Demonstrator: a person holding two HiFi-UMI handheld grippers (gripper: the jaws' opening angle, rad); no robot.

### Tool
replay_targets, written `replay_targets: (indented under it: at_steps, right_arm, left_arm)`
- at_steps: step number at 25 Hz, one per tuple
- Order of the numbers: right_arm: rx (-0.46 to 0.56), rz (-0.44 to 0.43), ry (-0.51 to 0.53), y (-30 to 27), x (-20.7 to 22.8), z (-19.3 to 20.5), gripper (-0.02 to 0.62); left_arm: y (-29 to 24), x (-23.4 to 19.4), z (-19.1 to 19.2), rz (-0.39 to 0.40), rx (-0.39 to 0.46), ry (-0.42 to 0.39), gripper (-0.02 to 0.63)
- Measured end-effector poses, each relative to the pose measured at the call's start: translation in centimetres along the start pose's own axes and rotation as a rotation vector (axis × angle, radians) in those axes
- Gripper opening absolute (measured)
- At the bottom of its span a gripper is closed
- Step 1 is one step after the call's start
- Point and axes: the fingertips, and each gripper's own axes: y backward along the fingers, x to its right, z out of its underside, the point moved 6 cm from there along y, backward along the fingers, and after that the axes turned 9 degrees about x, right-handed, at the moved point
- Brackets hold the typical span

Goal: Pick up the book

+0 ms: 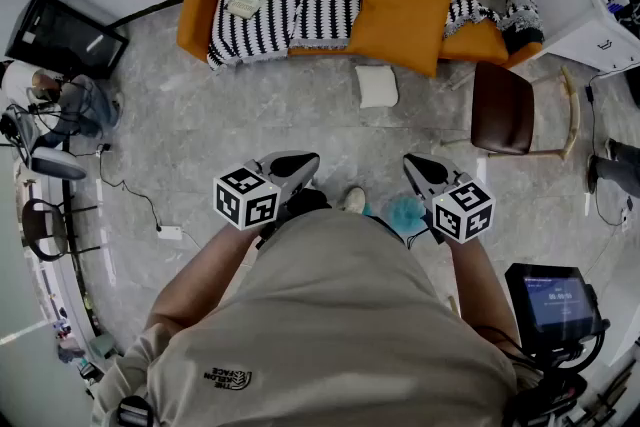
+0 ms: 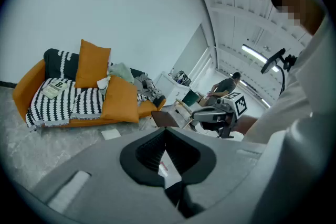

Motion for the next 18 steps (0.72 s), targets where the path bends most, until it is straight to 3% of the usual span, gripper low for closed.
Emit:
replay_targets:
  at_steps: [11, 16, 18]
  right_arm:
    - [0.001, -0.094, 0.043, -2.6, -3.1, -3.0, 0.012]
    - [-0.029, -0.171, 0.032, -8.4, -1.2, -3.4, 0.012]
    - [-0.035, -0.182, 0.040, -10.6, -0.8, -4.1, 0.014]
  left_arm:
    - [3.4, 0.1, -0.9, -0.089, -0.011, -0.107, 0.008]
    - [2.0, -4.9, -1.2, -0.140, 0.003, -0.039, 0.008]
    - [1.8, -7.0, -1.6, -0.166, -0.005, -0.064, 0.009]
